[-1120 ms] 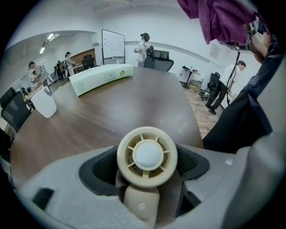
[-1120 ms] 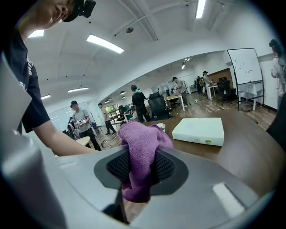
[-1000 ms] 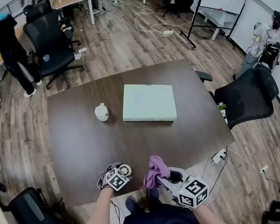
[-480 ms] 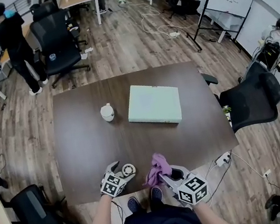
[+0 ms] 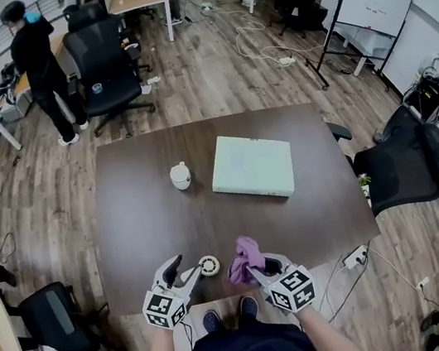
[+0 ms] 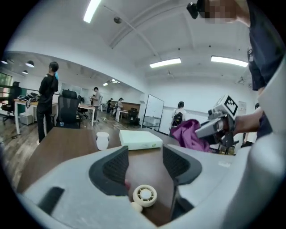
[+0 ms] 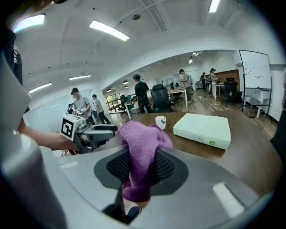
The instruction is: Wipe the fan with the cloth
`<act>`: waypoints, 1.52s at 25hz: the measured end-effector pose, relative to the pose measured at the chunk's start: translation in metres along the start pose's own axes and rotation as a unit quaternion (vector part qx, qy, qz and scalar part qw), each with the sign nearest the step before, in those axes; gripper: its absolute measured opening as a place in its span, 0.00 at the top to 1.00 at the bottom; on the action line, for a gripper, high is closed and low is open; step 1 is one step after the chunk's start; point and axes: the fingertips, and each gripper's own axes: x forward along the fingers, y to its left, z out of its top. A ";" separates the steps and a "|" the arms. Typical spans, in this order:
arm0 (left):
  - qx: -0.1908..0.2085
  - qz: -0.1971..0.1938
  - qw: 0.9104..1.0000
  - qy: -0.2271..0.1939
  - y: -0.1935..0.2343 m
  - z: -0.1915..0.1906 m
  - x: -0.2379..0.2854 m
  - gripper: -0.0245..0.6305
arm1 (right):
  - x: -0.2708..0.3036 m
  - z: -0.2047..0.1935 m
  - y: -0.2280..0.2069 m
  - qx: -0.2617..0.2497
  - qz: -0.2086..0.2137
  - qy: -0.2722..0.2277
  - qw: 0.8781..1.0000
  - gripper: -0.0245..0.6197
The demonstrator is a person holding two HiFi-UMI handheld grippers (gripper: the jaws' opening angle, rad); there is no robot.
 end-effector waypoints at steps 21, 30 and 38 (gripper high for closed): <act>-0.001 0.084 0.993 -0.085 -0.014 0.050 -0.084 0.97 | 0.100 -0.115 -0.039 -0.047 -0.022 0.161 0.986 0.79; 0.006 0.109 0.990 -0.090 -0.014 0.052 -0.097 0.97 | 0.123 -0.153 -0.049 -0.043 -0.033 0.207 0.977 0.79; -0.003 0.107 0.991 -0.085 -0.013 0.047 -0.100 0.97 | 0.129 -0.155 -0.056 -0.035 -0.039 0.205 0.977 0.80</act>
